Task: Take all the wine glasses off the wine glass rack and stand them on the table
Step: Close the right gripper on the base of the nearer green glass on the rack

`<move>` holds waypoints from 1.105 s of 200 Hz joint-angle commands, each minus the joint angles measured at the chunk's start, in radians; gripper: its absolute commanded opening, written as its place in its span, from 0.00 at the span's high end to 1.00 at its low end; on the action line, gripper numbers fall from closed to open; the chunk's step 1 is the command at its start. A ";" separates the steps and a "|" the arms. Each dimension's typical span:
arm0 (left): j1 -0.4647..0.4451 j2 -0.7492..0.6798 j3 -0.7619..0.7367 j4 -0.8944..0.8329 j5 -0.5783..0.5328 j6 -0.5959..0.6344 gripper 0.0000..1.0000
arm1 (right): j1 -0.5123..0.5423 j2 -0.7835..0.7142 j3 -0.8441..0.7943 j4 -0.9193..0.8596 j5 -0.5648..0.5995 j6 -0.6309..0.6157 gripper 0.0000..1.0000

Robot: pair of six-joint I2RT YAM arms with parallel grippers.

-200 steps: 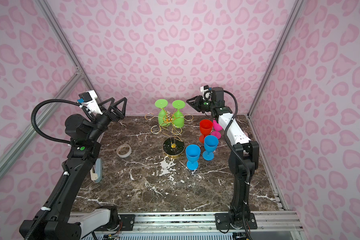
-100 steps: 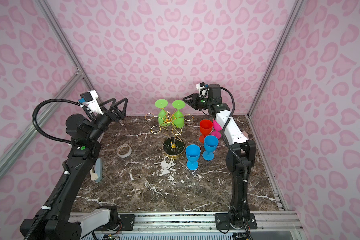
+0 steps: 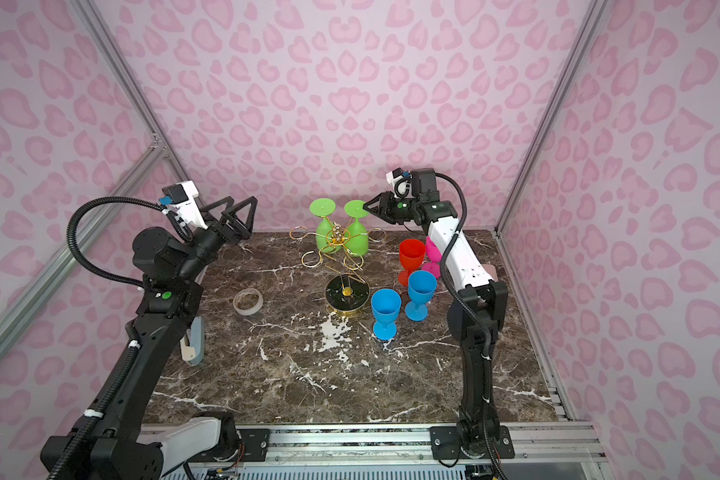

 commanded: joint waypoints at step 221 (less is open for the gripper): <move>0.000 0.001 0.019 0.016 0.037 -0.003 0.02 | -0.016 -0.021 -0.025 0.088 -0.007 0.064 0.96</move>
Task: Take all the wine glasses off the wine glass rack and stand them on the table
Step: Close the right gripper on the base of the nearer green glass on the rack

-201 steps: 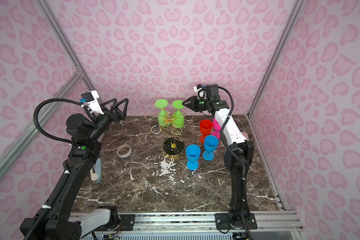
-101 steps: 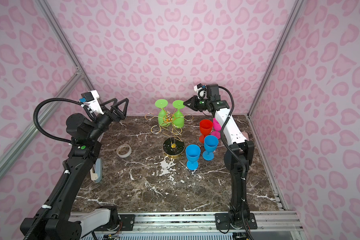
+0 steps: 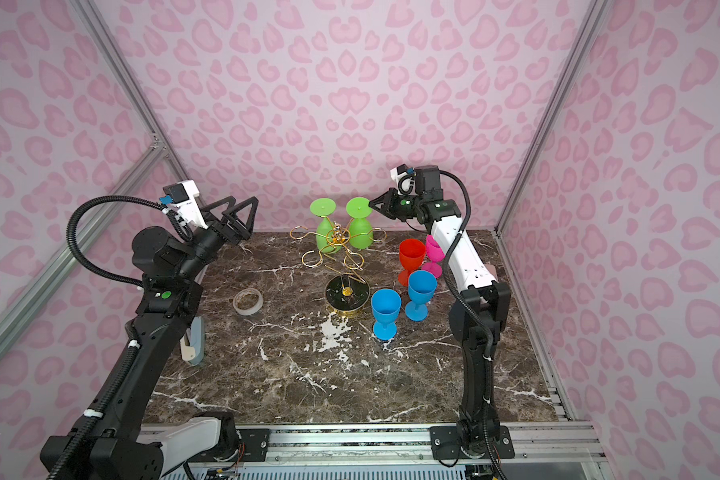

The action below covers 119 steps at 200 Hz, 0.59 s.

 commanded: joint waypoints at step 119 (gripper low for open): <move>0.001 -0.004 0.020 0.015 0.026 -0.002 0.03 | -0.032 -0.034 -0.146 0.325 -0.128 0.267 1.00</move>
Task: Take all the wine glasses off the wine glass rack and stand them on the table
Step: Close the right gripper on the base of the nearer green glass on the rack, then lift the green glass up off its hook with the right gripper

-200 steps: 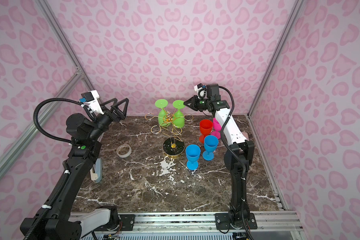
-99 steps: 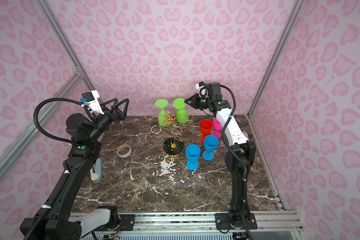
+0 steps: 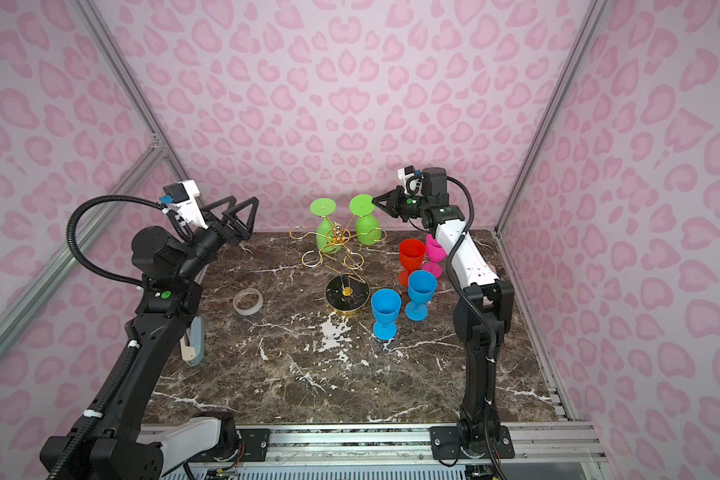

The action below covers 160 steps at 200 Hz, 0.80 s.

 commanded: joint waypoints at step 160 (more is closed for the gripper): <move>0.000 -0.022 0.013 0.013 0.015 -0.003 0.03 | -0.002 -0.077 -0.165 0.298 -0.087 0.205 1.00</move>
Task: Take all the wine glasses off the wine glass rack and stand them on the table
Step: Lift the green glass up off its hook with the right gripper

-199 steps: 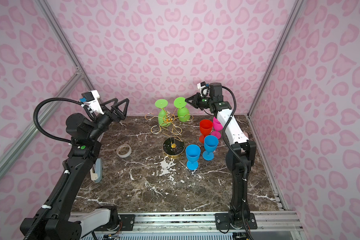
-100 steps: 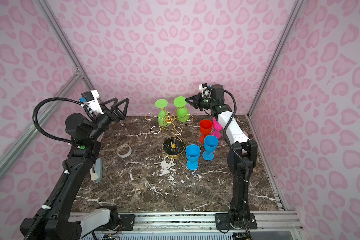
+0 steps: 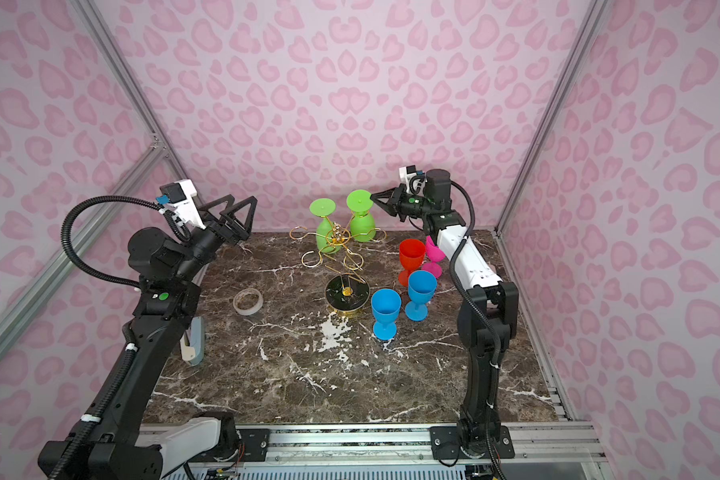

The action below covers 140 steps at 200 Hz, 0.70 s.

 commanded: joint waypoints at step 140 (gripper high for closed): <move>0.001 -0.015 0.008 0.012 0.016 -0.002 0.03 | 0.033 -0.047 -0.046 -0.067 0.001 -0.099 1.00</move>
